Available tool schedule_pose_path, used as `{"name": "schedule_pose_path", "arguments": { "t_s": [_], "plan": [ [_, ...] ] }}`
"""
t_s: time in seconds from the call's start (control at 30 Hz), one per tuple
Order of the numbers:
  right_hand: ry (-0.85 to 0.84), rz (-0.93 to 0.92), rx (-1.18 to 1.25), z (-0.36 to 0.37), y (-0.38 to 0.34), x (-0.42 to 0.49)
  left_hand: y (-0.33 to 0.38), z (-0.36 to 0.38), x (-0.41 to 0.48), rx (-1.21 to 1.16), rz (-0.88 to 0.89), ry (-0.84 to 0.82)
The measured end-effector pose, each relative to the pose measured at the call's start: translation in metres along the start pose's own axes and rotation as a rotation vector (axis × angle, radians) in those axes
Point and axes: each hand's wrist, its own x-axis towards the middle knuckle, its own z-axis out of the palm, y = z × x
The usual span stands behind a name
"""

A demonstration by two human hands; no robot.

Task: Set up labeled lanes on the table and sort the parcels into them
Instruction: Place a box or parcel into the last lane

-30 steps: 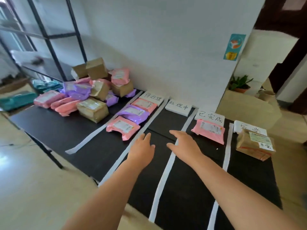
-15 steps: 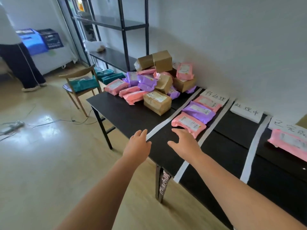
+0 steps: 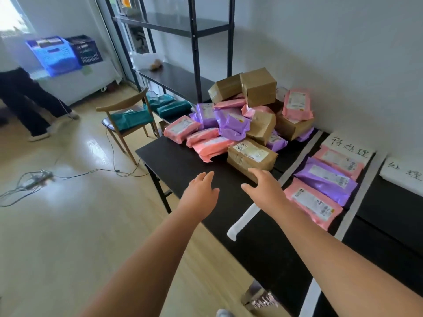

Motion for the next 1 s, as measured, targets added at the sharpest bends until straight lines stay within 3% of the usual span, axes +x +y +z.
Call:
{"name": "schedule_pose_path", "arguments": {
  "t_s": [0.4, 0.83, 0.93, 1.0],
  "plan": [
    [0.047, 0.108, 0.054, 0.029, -0.057, 0.146, -0.055, -0.047, 0.151, 0.01, 0.053, -0.069],
    [0.303, 0.493, 0.178, 0.063, -0.104, 0.242, -0.083, -0.082, 0.328, 0.1, 0.339, -0.296],
    [0.315, 0.55, 0.157, 0.06, -0.1, 0.25, -0.076, -0.079, 0.351, -0.019, 0.39, -0.311],
    [0.342, 0.588, 0.148, 0.055, -0.096, 0.259, -0.068, -0.076, 0.367, -0.182, 0.332, -0.329]
  ]
}}
